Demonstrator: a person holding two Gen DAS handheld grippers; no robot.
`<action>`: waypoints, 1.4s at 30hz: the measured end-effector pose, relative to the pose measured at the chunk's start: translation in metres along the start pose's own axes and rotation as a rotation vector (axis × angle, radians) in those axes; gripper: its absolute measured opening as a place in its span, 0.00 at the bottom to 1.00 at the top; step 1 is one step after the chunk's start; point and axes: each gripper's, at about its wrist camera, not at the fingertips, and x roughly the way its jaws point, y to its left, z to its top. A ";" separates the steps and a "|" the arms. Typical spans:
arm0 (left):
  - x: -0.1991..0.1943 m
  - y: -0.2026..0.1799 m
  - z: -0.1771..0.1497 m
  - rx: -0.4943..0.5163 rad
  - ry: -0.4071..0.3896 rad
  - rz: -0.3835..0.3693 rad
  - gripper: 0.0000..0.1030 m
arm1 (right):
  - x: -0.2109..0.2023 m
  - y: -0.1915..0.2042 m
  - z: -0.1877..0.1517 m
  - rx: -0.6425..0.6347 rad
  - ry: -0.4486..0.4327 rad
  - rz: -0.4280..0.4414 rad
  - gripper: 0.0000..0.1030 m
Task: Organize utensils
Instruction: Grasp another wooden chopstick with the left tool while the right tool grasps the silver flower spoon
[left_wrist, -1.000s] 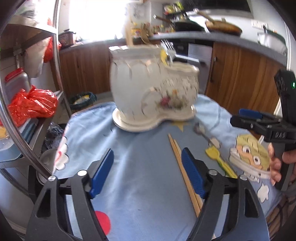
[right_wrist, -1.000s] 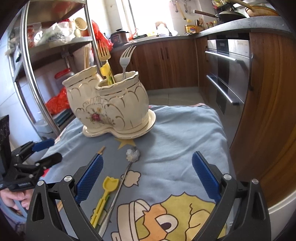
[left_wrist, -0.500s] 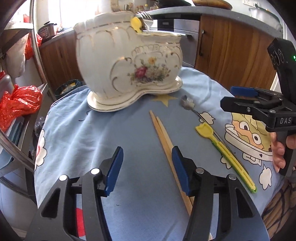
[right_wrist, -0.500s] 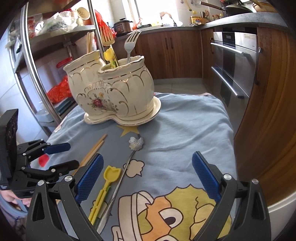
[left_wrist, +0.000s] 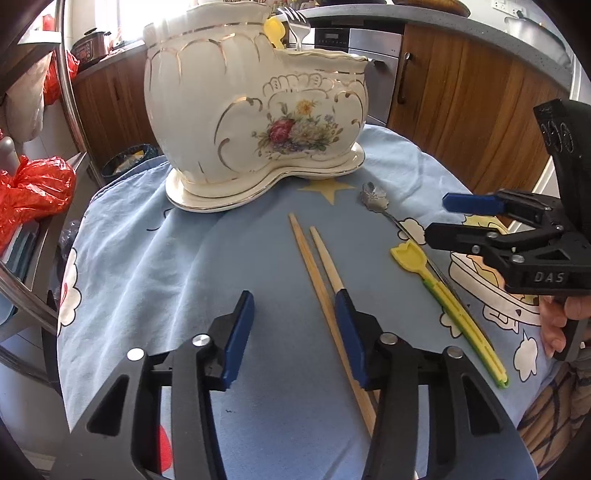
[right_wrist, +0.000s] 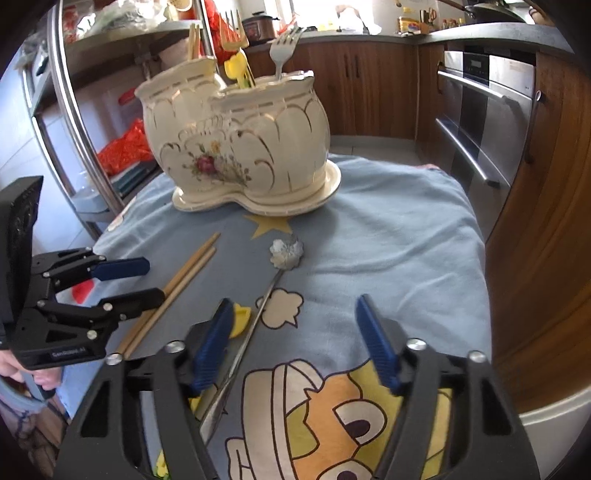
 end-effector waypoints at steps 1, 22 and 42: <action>0.000 0.000 0.000 0.001 0.001 -0.002 0.40 | -0.001 0.000 -0.001 -0.001 0.001 0.000 0.61; 0.006 -0.014 0.006 0.041 0.030 0.035 0.29 | 0.018 0.029 0.003 -0.124 0.082 -0.064 0.39; 0.001 0.024 0.017 0.126 0.241 -0.046 0.12 | 0.025 0.012 0.026 -0.188 0.354 0.030 0.08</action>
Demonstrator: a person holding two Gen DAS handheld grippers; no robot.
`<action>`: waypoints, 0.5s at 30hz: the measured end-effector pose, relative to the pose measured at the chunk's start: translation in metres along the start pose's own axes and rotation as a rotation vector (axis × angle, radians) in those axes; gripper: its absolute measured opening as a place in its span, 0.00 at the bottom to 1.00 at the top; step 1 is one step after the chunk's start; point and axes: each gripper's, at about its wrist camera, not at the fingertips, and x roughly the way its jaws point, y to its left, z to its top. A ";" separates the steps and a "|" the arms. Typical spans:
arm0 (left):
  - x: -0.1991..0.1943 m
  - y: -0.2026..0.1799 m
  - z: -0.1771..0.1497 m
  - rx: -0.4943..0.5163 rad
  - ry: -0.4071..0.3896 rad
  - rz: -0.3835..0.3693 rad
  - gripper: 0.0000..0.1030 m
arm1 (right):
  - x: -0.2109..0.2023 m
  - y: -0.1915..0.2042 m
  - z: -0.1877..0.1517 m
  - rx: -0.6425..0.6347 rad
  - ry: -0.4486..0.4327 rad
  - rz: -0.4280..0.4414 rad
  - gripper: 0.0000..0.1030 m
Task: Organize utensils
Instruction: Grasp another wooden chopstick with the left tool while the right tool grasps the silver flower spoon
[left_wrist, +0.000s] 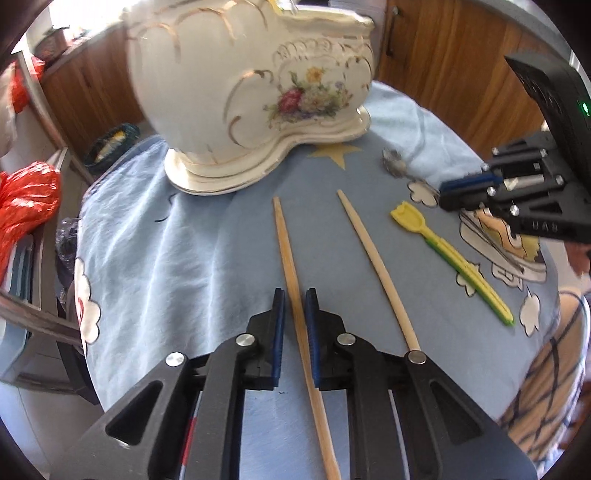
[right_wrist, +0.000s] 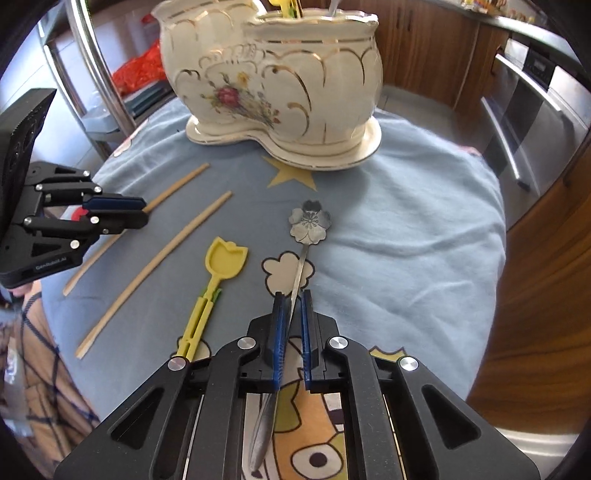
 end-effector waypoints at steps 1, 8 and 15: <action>0.001 0.002 0.003 0.010 0.027 -0.011 0.12 | 0.001 0.001 0.003 -0.004 0.023 0.000 0.08; 0.008 0.003 0.021 0.102 0.207 -0.029 0.12 | 0.012 0.007 0.029 -0.061 0.178 -0.030 0.13; 0.011 -0.003 0.025 0.119 0.216 0.006 0.12 | 0.012 0.010 0.032 -0.056 0.169 -0.039 0.09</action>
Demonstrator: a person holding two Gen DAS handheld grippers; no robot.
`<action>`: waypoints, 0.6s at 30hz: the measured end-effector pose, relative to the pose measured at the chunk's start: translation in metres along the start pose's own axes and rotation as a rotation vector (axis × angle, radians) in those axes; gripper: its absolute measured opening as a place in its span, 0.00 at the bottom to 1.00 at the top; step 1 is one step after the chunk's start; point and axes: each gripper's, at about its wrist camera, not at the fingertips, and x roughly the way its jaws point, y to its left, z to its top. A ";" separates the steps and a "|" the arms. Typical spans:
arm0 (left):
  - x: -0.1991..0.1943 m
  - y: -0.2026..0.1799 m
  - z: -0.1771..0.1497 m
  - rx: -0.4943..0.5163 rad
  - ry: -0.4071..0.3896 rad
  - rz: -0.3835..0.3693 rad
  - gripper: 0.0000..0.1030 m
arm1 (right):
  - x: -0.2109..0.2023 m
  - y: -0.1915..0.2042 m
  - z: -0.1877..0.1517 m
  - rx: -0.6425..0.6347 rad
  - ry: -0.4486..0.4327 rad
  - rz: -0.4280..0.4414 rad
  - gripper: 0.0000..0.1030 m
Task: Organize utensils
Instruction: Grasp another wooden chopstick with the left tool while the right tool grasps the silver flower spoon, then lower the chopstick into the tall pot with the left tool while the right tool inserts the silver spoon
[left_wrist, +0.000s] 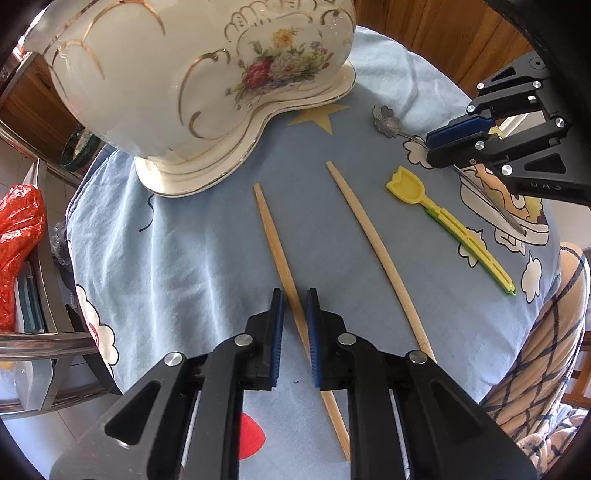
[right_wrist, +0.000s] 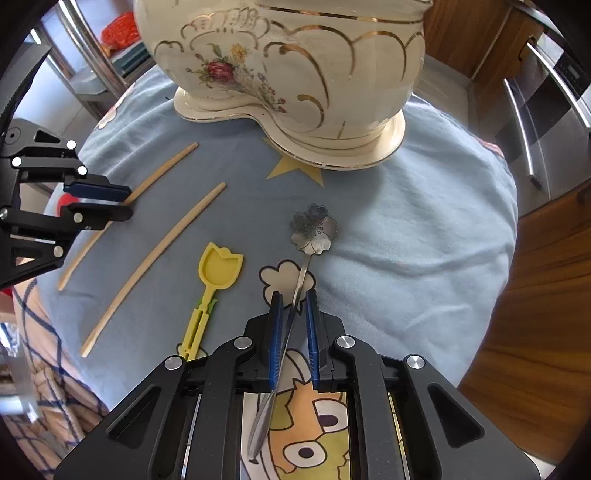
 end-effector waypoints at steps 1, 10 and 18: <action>-0.001 0.001 -0.001 -0.002 -0.009 -0.001 0.12 | 0.000 0.001 -0.002 0.005 -0.014 0.008 0.08; -0.011 0.002 -0.027 -0.061 -0.136 0.003 0.06 | -0.016 -0.011 -0.029 0.073 -0.187 0.059 0.04; -0.052 0.011 -0.062 -0.157 -0.389 -0.022 0.06 | -0.059 -0.016 -0.062 0.119 -0.430 0.083 0.04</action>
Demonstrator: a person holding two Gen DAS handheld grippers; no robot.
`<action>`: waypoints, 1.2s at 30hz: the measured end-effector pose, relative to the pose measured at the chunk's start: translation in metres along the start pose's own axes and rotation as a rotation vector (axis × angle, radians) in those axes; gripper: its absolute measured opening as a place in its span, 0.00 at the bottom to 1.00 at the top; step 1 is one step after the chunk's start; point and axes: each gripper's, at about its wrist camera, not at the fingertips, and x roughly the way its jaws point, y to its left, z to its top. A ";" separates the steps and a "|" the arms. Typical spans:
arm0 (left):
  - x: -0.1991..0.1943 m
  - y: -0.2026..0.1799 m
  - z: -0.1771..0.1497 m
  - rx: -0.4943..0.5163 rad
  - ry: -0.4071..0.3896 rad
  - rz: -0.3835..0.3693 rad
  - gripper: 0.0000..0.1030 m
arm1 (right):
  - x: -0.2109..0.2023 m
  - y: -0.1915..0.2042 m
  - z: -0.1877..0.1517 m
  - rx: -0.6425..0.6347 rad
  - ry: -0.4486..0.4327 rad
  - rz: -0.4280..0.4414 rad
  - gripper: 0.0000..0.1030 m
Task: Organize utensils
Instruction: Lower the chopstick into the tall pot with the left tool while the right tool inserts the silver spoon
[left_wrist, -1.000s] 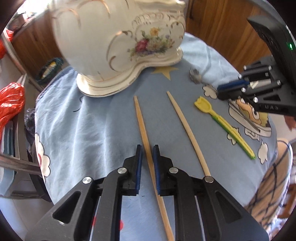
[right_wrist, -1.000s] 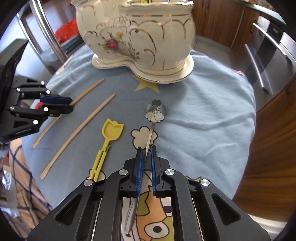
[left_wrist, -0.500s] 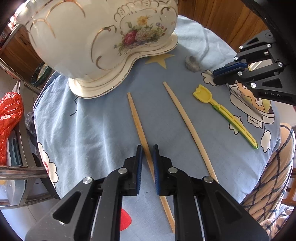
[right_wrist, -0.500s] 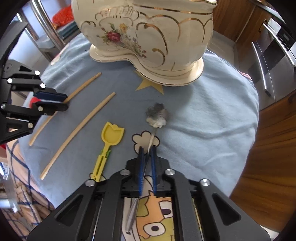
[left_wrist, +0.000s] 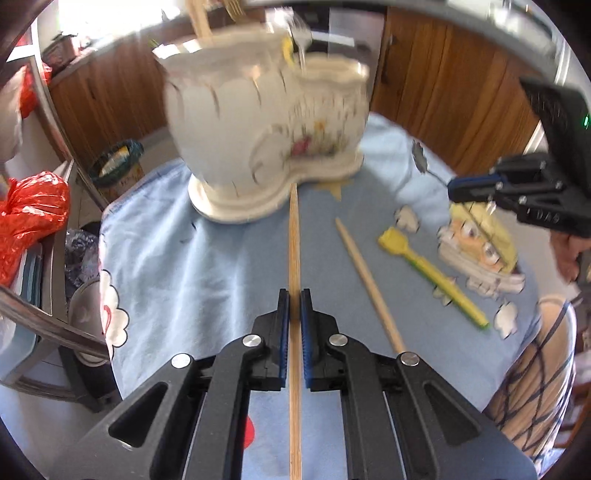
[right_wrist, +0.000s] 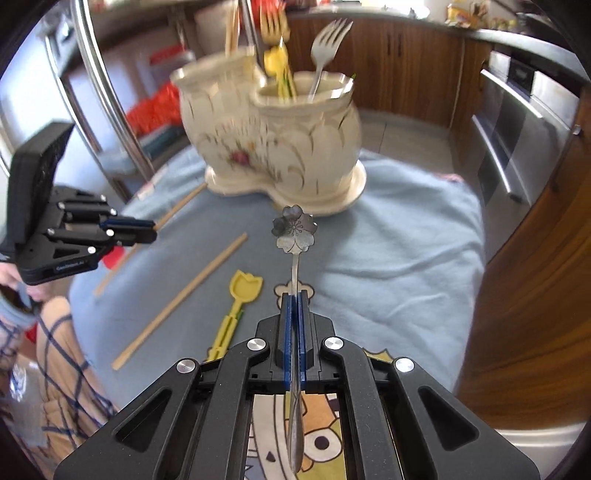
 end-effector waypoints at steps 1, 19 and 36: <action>-0.004 -0.002 0.000 -0.007 -0.025 -0.006 0.06 | -0.005 -0.002 -0.002 0.012 -0.028 0.004 0.04; -0.053 0.010 0.031 -0.137 -0.383 0.004 0.06 | -0.058 -0.006 0.018 0.116 -0.394 0.121 0.04; -0.073 0.028 0.093 -0.172 -0.674 0.036 0.06 | -0.047 -0.018 0.083 0.154 -0.620 0.154 0.04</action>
